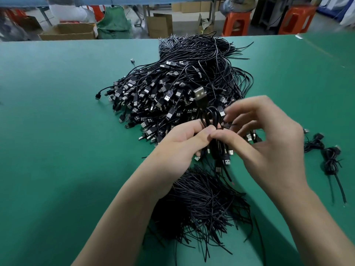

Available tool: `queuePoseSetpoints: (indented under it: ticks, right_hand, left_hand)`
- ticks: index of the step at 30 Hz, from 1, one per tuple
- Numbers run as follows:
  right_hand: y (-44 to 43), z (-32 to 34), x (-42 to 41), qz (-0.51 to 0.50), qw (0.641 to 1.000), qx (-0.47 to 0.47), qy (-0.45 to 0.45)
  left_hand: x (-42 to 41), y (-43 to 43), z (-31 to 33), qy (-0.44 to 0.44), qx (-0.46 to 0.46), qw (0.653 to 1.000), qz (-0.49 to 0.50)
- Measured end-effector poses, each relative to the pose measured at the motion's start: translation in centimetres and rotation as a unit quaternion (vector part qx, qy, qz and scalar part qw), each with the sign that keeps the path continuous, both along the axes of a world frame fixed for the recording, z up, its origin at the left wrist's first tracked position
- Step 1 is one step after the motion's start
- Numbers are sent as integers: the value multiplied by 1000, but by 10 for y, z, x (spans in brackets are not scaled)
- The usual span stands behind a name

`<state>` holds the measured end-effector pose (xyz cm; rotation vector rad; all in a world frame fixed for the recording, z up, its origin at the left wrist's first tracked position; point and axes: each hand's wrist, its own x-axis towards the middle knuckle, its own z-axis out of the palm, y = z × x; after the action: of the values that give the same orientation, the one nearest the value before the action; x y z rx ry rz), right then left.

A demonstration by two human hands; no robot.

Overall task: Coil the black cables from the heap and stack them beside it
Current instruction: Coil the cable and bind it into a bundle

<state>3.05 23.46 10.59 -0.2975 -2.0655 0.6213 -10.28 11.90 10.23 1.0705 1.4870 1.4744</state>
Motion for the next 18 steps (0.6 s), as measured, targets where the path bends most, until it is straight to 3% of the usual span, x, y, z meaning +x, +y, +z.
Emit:
queuePoseSetpoints:
  ticks: [2,5,7,10,12,15,18]
  right_hand:
    - [3,0,2,15,997,71,2]
    - [0,-1,3,11,998,66,-4]
    - [-5,-2,1,7,1000,8,-1]
    - [-13,-1,-5,25,980,-192,51]
    - [-19,2,-9,64,930,-349,95]
    - [-22,2,-13,126,810,-558,128]
    - [-18,0,-15,133,739,-646,141]
  left_hand:
    - [-1,0,1,11,-28,1000,-6]
    - [-3,-1,0,7,-41,999,-11]
    - [-5,-1,-2,6,-38,999,-12]
    - [0,1,-3,28,28,999,22]
    - [3,5,-5,74,86,991,74]
    - [9,8,-10,150,141,970,133]
    - [12,8,-10,146,161,970,113]
